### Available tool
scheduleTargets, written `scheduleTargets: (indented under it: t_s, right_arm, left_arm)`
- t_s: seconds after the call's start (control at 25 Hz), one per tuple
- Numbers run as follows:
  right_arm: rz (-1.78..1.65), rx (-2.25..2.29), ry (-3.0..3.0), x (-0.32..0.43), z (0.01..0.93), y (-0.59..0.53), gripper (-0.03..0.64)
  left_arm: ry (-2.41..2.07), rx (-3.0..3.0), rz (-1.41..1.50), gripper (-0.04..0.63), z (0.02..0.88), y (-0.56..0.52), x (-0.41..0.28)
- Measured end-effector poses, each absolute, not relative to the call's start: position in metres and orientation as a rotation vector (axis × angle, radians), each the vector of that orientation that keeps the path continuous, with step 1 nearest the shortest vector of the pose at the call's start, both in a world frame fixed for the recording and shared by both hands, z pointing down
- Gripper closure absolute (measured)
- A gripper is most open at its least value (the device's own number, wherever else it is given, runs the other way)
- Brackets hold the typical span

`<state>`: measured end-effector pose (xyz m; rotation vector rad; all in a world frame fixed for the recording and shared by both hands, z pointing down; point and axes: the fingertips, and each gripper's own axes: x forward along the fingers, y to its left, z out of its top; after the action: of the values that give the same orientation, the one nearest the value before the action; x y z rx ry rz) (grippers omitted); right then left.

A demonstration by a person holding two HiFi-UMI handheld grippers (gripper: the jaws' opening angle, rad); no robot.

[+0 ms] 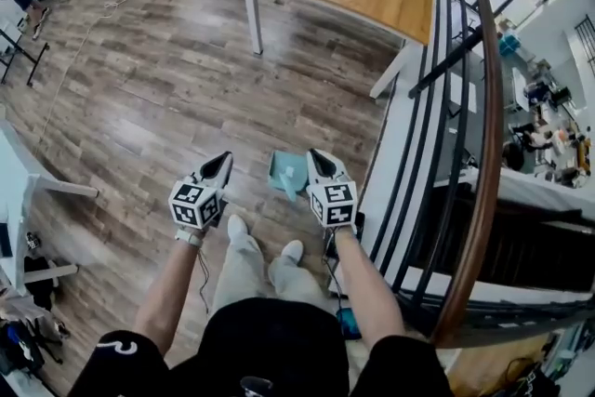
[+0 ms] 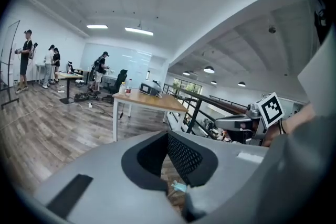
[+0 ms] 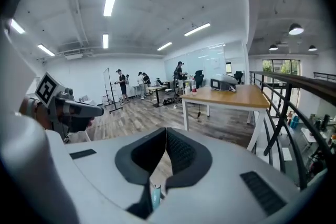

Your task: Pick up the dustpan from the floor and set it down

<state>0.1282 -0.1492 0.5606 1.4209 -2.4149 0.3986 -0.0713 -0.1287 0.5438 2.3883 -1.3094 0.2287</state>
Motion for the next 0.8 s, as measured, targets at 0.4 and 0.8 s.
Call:
scheduleTargets:
  t_s: [0.4,0.8]
  right_arm:
    - [0.266,1.502,-2.511,0.168,0.436,-0.097,0.621]
    - [0.197,1.518,-2.520,0.185,0.407,-0.070,0.621]
  left_arm:
    - [-1.361,2.517,0.148,0.598,0.439,-0.083,-0.052]
    - [-1.402,2.578,0.119,0.598,0.394,-0.071,-0.047]
